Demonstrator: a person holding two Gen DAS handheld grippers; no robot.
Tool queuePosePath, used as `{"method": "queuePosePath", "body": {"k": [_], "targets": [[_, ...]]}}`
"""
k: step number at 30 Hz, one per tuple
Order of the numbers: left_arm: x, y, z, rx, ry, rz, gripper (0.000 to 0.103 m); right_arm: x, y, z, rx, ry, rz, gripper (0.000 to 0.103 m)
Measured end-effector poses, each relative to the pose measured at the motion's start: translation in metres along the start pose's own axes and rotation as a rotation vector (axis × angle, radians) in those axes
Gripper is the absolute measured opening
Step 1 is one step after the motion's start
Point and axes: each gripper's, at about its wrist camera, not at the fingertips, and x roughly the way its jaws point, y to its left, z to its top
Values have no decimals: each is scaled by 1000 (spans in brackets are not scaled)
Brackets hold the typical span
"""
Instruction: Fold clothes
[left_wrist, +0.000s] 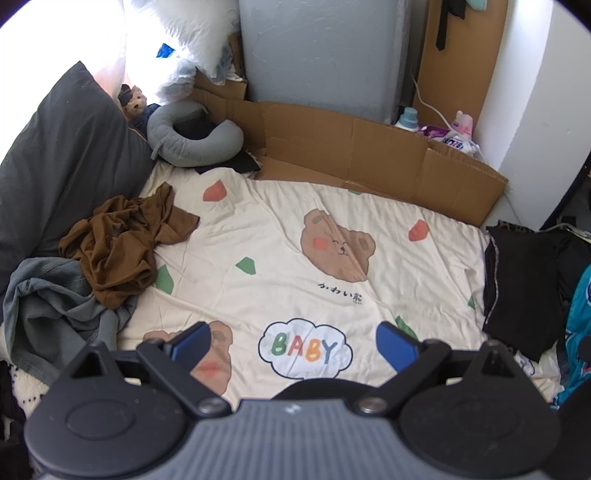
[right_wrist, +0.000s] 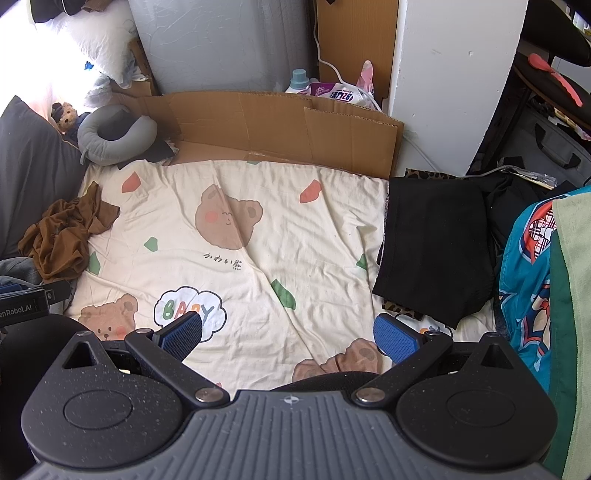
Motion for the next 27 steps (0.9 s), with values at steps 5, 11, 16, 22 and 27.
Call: {"method": "queuePosePath", "body": {"k": [5, 11, 16, 22, 27], "targets": [[-1, 1, -1, -9, -4, 6, 97, 0, -1, 2, -2, 1, -4, 102], [-2, -2, -3, -16, -2, 5, 98, 1, 2, -2, -12, 1, -11, 102], [1, 0, 1, -17, 10, -1, 98, 1, 1, -2, -9, -1, -14, 102], [0, -5, 0, -12, 10, 17, 98, 2, 0, -3, -9, -4, -10, 102], [2, -5, 0, -7, 12, 26, 98, 1, 0, -3, -11, -5, -10, 102]]}}
